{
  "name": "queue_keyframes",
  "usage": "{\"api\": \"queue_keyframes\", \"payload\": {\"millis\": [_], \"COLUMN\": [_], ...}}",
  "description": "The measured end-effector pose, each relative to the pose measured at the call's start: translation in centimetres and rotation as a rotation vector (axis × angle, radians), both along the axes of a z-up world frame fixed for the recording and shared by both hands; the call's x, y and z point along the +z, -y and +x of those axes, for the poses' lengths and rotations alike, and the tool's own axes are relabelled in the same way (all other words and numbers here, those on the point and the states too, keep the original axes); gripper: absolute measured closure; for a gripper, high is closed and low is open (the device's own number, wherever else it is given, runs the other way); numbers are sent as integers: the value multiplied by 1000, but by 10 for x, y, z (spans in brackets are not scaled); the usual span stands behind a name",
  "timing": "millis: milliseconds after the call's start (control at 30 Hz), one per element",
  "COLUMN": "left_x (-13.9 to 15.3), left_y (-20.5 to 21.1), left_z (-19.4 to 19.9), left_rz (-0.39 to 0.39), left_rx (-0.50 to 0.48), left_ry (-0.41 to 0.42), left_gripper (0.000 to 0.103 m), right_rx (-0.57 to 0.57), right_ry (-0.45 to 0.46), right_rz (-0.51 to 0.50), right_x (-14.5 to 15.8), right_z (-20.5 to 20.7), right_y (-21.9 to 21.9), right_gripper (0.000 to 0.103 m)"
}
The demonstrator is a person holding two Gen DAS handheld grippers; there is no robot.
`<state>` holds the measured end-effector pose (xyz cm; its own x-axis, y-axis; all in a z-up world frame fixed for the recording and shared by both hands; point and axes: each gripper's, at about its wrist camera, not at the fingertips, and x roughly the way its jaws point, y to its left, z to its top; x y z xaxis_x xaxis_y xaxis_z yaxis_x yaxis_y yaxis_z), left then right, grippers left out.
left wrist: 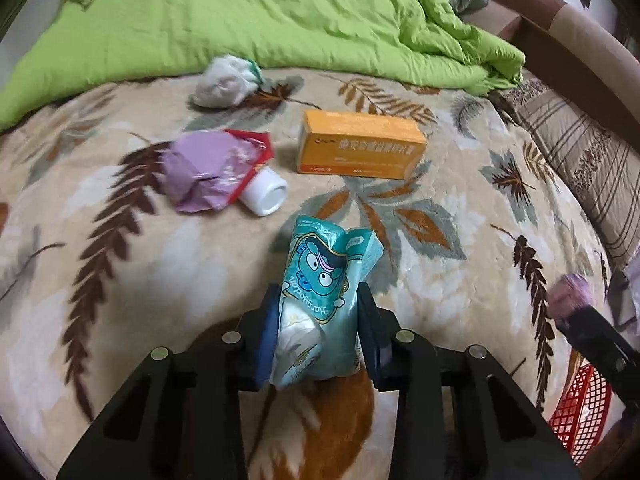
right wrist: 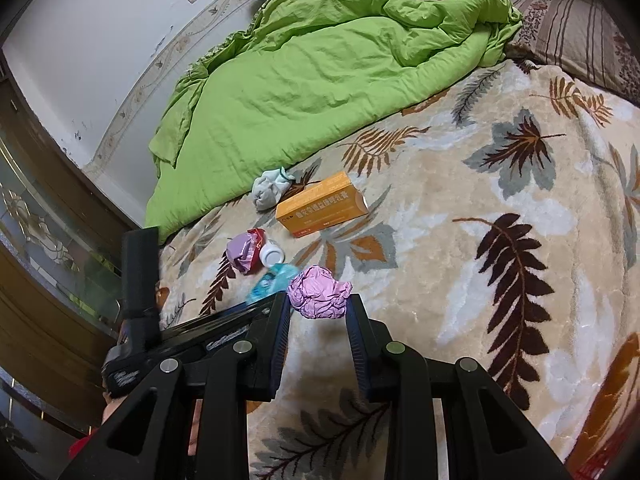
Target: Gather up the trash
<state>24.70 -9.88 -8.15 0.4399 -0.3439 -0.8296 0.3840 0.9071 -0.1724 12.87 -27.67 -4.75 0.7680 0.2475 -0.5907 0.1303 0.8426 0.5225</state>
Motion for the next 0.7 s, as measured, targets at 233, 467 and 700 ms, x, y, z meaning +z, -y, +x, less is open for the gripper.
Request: {"api": "queue_keyframes", "payload": {"millis": [233,467,700], "left_x": [35,37,35], "left_y": [-26,-35,-31], "left_z": [-56,-80,-82], "left_rz": [19,37,86], "left_rx": [85,188,197], "left_ry": [142,231,295], "left_gripper": [68,68,68], "right_rx": [18,27,16], "right_ry": [9,15,1], "right_rz": [-63,-126,-121], "right_x": [5,9,7], "right_z": [-1,-3,-1], "right_y": [-12,-23,-21], "right_gripper": [72,72,72]}}
